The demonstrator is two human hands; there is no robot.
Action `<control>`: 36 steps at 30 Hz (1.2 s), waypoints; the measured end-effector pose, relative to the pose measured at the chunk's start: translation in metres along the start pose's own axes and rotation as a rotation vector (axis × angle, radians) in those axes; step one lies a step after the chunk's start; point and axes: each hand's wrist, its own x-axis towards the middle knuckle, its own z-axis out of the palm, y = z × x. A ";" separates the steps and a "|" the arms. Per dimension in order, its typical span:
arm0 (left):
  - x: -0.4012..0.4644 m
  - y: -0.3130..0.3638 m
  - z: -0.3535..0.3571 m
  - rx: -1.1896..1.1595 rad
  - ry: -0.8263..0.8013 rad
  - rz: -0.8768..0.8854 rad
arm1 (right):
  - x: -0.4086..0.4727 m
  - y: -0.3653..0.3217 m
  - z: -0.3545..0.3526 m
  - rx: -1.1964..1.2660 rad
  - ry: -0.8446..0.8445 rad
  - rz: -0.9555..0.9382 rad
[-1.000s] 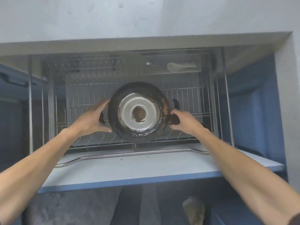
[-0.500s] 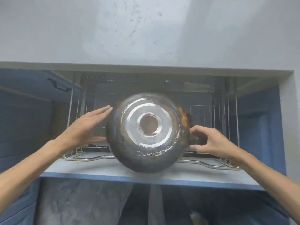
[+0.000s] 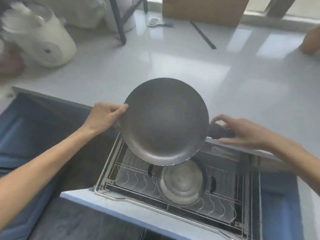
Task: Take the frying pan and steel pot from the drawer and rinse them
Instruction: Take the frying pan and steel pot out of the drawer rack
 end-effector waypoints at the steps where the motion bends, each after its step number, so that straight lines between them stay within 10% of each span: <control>1: 0.016 -0.005 -0.006 -0.003 -0.006 -0.070 | 0.017 -0.003 -0.006 -0.047 0.096 -0.001; 11: 0.120 -0.079 -0.021 -0.166 -0.085 -0.087 | 0.166 0.013 -0.022 0.224 0.146 -0.049; 24: 0.165 -0.109 0.008 -0.169 -0.072 -0.105 | 0.219 0.029 -0.026 -0.167 0.268 -0.023; 31: 0.059 -0.123 0.033 0.047 0.290 0.131 | 0.120 0.023 0.041 -0.099 0.816 -0.258; 36: -0.049 -0.129 0.131 0.284 -0.503 0.456 | 0.007 0.095 0.194 0.127 0.360 0.068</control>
